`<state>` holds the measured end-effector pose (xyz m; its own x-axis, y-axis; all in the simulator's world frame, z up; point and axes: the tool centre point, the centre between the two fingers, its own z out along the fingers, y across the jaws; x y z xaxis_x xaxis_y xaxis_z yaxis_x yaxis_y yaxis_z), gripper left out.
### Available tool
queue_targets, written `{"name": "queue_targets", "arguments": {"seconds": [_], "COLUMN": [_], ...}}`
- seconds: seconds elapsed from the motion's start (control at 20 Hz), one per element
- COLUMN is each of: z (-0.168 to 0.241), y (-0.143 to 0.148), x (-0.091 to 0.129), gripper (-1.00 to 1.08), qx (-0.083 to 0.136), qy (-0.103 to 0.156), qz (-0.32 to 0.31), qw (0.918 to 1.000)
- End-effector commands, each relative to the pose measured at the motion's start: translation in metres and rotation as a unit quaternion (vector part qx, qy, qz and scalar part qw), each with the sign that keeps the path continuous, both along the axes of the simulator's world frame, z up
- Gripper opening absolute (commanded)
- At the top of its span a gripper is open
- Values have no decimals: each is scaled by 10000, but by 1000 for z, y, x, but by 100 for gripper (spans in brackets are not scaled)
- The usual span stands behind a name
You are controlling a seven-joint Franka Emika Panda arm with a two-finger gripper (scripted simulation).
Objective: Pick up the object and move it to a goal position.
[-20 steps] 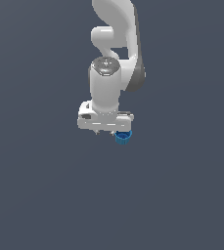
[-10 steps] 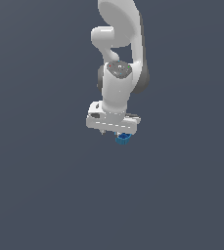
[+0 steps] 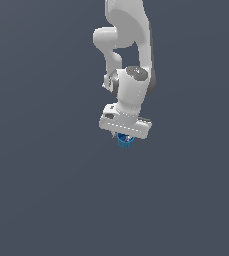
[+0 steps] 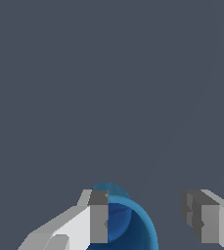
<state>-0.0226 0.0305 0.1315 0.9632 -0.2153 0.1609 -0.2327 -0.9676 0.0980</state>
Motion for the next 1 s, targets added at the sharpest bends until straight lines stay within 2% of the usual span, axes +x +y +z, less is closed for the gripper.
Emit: {"name": "queue_targets", "arguments": {"seconds": [0.0, 0.5, 0.95], "z": [-5, -22, -29], "y": [10, 46, 65], "x": [-4, -25, -38], "gripper": [28, 28, 28], "qx": [-4, 91, 204], "qy": [-111, -508, -690], "qz": [-125, -552, -754], "qw": [9999, 9971, 9946]}}
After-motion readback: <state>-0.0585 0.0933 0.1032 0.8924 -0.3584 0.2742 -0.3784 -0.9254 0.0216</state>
